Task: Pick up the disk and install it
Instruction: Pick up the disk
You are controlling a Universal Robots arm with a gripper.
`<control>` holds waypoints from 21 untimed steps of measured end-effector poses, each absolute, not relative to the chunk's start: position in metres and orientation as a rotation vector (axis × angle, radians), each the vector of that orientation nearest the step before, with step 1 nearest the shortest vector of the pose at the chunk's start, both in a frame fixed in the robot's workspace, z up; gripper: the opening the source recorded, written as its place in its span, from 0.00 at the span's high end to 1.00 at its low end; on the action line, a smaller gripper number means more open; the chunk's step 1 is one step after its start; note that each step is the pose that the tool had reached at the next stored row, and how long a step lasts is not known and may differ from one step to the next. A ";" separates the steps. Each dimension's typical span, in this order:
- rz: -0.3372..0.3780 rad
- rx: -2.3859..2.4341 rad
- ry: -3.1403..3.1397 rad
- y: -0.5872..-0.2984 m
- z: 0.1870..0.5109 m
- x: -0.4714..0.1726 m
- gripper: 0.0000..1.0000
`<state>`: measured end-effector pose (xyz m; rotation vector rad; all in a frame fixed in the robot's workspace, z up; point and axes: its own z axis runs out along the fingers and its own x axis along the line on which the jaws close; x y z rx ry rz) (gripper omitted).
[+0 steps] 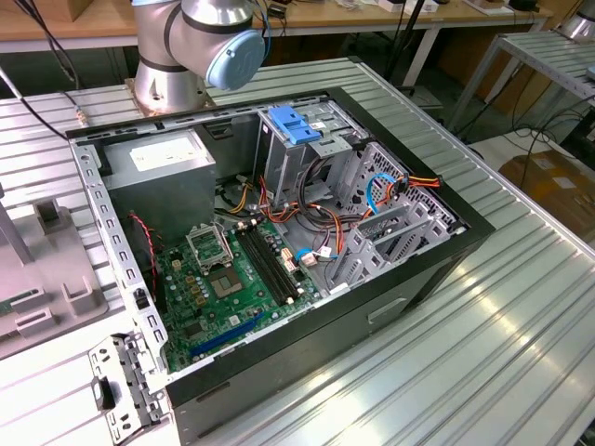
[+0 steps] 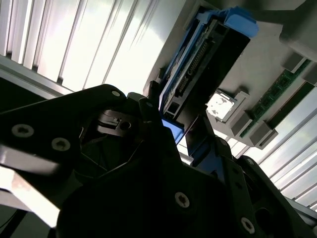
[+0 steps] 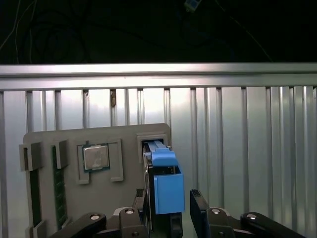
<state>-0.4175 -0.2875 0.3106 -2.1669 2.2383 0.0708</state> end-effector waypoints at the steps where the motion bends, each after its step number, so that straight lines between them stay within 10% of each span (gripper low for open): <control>1: 0.071 -2.167 2.238 -0.288 0.310 -0.418 0.52; 21: 0.071 -2.174 2.232 -0.288 0.285 -0.419 0.52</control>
